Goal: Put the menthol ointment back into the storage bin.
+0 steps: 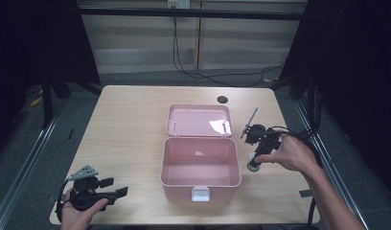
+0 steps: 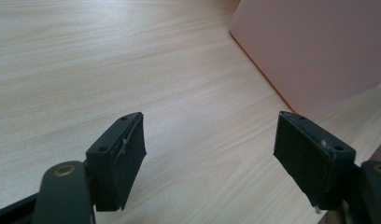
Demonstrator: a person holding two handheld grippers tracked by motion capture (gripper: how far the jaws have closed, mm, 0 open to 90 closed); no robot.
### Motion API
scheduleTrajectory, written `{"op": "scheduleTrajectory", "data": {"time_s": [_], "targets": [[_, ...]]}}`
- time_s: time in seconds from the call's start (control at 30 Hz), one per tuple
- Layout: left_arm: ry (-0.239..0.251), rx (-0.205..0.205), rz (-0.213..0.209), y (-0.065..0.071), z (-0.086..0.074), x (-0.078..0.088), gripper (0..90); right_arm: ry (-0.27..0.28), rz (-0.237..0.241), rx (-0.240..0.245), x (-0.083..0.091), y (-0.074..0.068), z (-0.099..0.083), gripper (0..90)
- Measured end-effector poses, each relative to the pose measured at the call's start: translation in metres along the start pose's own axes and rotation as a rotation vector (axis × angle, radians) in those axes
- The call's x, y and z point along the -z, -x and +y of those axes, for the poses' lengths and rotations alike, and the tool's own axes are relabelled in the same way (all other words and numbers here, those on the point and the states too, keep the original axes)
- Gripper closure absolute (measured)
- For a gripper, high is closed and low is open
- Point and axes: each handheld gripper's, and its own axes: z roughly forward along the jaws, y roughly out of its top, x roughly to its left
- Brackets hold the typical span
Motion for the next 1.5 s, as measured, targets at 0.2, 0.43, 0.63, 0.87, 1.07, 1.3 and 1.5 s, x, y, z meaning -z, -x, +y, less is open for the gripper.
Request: {"op": "scheduleTrajectory", "data": {"time_s": [0.2, 0.43, 0.63, 0.87, 1.07, 1.3, 1.5], "targets": [[0.001, -0.003, -0.002, 0.0, 0.001, 0.0, 24.7, -0.003, 0.008, 0.024, 0.006, -0.002, 0.002, 51.3], [-0.001, -0.003, 0.0, -0.001, 0.0, 0.0, 24.7, 0.039, -0.021, 0.009, 0.023, -0.004, 0.007, 51.3], [-0.003, -0.003, -0.002, -0.001, 0.0, 0.0, 24.7, 0.071, -0.021, 0.005, 0.039, -0.007, 0.006, 51.3], [-0.002, -0.002, -0.002, -0.001, 0.0, 0.0, 24.7, 0.098, -0.027, 0.019, 0.054, -0.011, 0.007, 51.3], [-0.001, -0.002, -0.001, 0.0, 0.0, 0.0, 24.7, 0.115, -0.027, 0.068, 0.069, -0.023, 0.013, 51.3], [-0.002, -0.003, -0.003, -0.001, 0.0, 0.0, 24.7, 0.172, -0.018, 0.143, 0.082, -0.037, 0.03, 51.3], [-0.001, -0.006, -0.003, -0.001, 0.0, 0.001, 24.7, 0.165, 0.005, 0.235, 0.079, -0.05, 0.046, 51.3]]}}
